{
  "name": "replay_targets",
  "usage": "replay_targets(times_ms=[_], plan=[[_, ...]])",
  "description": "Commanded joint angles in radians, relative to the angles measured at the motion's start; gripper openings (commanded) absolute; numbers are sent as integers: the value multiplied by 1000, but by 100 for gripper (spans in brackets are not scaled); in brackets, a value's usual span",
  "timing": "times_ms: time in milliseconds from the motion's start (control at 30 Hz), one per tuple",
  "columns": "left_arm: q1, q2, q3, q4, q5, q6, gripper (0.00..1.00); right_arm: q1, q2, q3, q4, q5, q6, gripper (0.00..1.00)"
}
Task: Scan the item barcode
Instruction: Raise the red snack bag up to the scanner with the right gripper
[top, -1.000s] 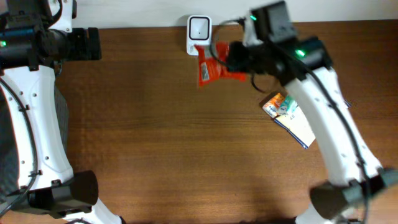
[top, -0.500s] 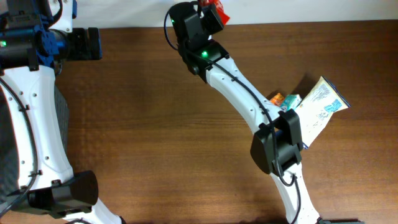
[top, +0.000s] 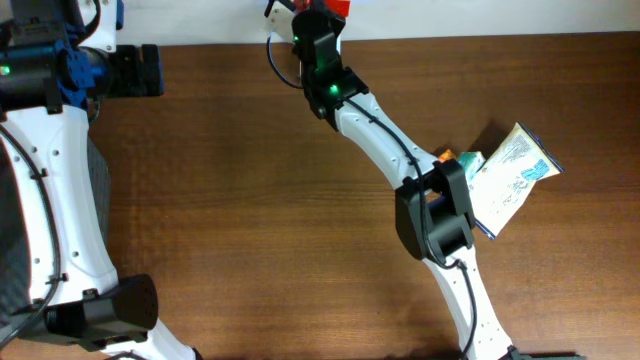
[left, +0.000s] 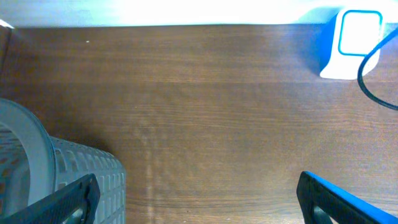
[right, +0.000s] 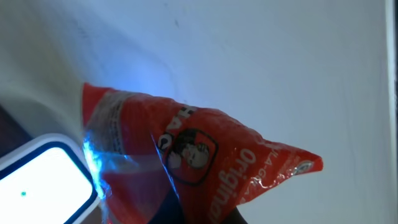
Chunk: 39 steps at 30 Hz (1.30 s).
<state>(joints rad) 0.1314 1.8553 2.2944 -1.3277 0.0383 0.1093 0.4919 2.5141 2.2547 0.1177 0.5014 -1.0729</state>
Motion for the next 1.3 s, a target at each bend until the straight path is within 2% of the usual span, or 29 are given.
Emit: replay_targets(times_ms=[0,133,400,1267], plan=[[7,2,-2,2,7,13,99,-16,31,23,74,-48,-146,4],[7,2,-2,2,7,13,99,-16,53,23,138,-102,-259,4],[7,2,-2,2,7,13,99,-16,74,23,153,-221,-259,4],[7,2,-2,2,7,13,99,-29,75,23,144,-247,-258,4]])
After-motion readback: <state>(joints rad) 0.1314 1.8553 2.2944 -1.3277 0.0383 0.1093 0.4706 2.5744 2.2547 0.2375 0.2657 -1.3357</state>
